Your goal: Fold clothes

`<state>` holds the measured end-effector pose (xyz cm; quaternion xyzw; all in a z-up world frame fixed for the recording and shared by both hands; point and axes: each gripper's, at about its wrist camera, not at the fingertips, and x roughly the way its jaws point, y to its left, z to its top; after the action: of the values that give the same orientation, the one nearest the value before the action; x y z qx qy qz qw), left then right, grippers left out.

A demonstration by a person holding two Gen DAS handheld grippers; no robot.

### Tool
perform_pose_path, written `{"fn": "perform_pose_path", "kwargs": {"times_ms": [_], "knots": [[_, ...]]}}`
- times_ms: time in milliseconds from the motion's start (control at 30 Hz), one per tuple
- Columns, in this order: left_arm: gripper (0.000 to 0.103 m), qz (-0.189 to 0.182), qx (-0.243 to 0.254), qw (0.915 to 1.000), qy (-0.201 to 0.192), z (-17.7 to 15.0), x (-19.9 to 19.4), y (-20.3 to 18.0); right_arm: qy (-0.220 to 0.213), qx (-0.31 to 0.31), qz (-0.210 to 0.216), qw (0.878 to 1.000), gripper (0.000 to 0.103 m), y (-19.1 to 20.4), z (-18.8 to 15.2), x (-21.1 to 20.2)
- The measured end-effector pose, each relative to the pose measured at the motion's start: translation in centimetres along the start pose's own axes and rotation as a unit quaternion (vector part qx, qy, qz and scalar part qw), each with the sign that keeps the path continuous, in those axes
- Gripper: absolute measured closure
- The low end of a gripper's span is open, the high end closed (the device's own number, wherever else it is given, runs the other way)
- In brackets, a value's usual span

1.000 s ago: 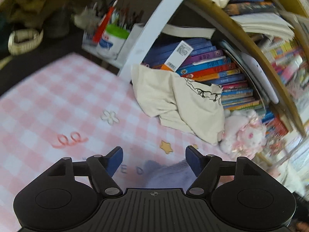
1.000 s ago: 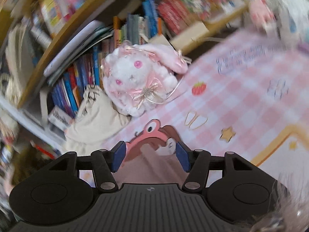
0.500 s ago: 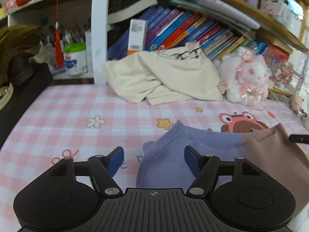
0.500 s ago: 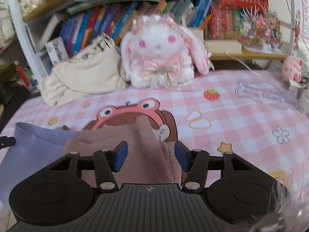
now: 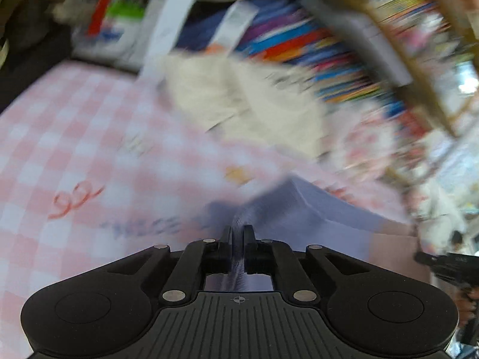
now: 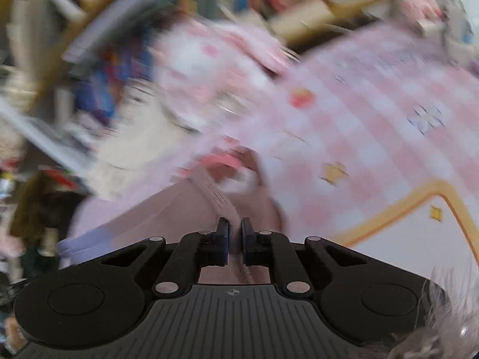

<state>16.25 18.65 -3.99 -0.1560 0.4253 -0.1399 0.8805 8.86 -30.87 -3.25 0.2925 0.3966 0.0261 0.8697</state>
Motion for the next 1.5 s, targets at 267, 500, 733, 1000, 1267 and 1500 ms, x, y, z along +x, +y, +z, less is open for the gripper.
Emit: {"fn": "perform_pose_path", "kwargs": {"times_ms": [267, 500, 733, 1000, 1267, 1500], "knots": [[0.065, 0.047, 0.078, 0.995, -0.041, -1.2, -1.0, -2.6, -0.024, -0.062, -0.047, 0.997, 0.075, 1.2, -1.3, 0.5], [0.096, 0.026, 0.044, 0.9985, -0.019, -1.5, -0.2, -2.3, -0.031, -0.03, -0.031, 0.999, 0.097, 0.5, -1.4, 1.0], [0.099, -0.008, -0.038, 0.9982, -0.044, -1.6, -2.1, -0.4, -0.029, 0.052, 0.005, 0.998, 0.098, -1.6, -1.1, 0.7], [0.08, 0.056, 0.016, 0.998, -0.025, -2.3, -0.6, -1.7, -0.022, -0.011, -0.05, 0.998, 0.094, -0.2, -1.6, 1.6], [0.062, 0.041, 0.041, 0.998, -0.026, -4.2, -3.5, -1.9, -0.021, -0.059, -0.045, 0.997, 0.064, 0.8, -4.5, -2.3], [0.066, 0.014, -0.044, 0.9989, 0.001, -5.3, -2.5, -0.2, 0.002, -0.026, -0.046, 0.999, 0.073, 0.3, -6.7, -1.6]]}}
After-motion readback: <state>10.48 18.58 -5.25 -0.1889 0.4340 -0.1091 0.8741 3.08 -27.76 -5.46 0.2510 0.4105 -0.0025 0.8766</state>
